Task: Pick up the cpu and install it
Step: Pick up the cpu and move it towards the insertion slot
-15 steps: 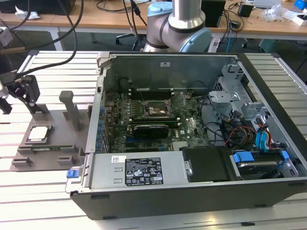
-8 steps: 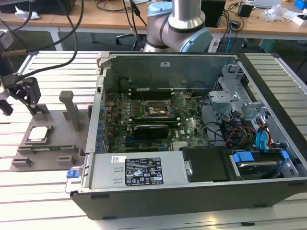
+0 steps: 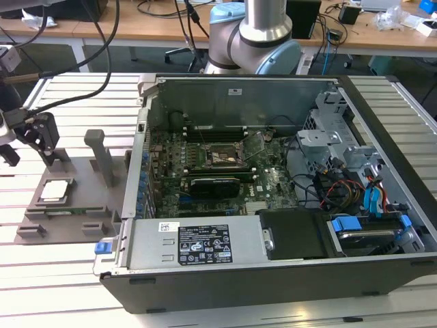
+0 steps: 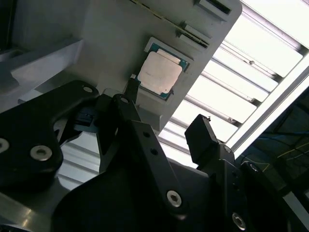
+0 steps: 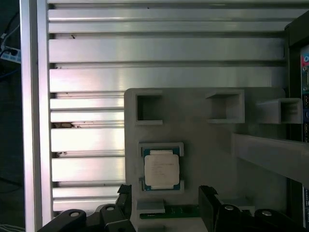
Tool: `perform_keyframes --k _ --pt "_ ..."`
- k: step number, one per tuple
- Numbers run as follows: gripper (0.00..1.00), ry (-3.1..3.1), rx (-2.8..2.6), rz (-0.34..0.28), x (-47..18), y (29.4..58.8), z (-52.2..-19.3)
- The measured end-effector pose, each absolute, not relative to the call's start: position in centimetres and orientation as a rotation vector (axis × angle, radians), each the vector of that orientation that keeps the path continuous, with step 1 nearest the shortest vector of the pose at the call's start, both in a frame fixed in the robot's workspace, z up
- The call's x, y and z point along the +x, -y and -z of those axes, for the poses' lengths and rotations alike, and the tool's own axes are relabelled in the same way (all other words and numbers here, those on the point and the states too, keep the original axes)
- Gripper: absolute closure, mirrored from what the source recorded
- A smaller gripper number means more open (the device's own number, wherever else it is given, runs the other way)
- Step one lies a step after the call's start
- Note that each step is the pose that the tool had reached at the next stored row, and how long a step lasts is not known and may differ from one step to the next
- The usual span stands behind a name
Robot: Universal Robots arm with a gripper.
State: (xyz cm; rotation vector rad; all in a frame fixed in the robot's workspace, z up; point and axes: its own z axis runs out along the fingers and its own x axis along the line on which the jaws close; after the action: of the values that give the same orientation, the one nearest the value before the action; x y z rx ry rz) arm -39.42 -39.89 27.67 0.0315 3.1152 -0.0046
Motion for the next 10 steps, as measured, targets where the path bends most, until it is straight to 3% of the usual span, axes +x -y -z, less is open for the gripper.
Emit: perform_keyframes --k 10 --pt "0.34 -3.115 0.031 0.005 -39.42 39.89 -27.22"
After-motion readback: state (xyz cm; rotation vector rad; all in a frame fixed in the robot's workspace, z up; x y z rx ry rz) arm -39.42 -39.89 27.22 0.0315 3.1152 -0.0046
